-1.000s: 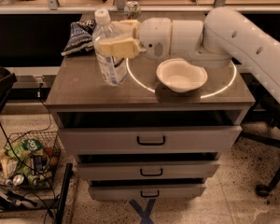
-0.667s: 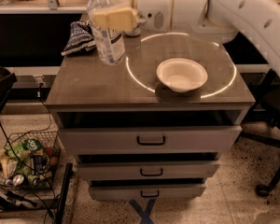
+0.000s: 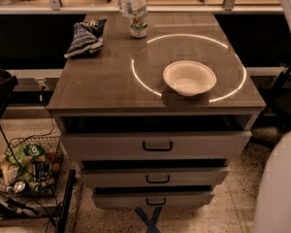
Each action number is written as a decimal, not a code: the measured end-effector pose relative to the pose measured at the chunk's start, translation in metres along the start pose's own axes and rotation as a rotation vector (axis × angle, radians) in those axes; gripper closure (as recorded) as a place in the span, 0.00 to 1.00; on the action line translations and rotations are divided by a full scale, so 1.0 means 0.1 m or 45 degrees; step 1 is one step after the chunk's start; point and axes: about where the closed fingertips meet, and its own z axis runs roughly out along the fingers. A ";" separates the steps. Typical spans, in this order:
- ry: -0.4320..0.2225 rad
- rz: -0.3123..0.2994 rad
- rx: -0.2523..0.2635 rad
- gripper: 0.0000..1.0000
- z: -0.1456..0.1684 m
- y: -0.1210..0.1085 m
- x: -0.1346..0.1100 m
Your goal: Move blue plastic bottle near 7up can
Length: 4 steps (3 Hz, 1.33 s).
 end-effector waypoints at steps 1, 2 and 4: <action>-0.066 0.023 0.227 1.00 -0.30 -0.53 -0.19; -0.133 0.006 0.384 1.00 -0.50 -0.82 -0.11; -0.123 0.028 0.488 1.00 -0.46 -1.16 -0.02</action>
Offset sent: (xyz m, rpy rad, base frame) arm 0.0699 -0.1131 -0.0044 0.1375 -0.0915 -0.4293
